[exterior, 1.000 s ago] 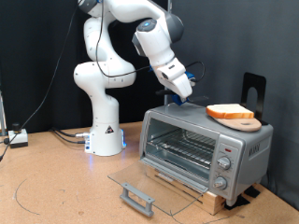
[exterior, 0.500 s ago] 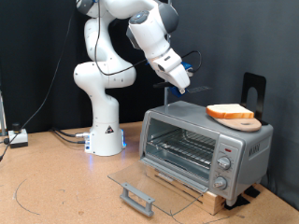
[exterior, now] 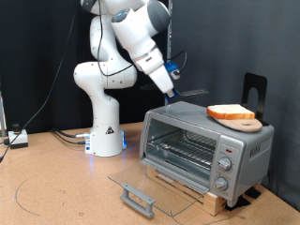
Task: Make a piece of toast with the oven
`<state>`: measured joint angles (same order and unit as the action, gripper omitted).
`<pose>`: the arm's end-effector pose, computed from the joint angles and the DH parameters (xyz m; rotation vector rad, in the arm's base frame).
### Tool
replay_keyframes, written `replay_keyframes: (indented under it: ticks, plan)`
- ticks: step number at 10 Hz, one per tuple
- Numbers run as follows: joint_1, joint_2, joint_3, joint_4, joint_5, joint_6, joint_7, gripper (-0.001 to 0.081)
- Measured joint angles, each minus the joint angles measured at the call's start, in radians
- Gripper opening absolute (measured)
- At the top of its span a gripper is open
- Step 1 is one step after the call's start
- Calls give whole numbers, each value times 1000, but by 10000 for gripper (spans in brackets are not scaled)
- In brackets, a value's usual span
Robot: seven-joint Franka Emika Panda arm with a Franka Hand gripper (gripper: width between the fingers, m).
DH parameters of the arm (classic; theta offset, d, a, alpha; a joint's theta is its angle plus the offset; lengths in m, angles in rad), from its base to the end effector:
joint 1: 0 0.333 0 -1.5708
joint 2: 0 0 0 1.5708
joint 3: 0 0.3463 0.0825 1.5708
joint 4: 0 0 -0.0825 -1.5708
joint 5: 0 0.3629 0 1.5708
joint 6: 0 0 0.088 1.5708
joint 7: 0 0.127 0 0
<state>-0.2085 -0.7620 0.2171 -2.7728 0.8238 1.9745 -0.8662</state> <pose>0.2836 0.0630 0.4407 -2.5074 -0.5924 -0.3286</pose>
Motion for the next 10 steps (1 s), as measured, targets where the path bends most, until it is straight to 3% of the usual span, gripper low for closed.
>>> replay_keyframes:
  ticks: [3,5,8,10]
  plan:
    - [-78,55,-48,22,-55,7,-32,395]
    - [-99,125,-93,67,-85,-27,-84,395]
    - [-97,104,-56,43,-105,61,-157,395]
    - [-98,71,-7,23,-191,106,-168,395]
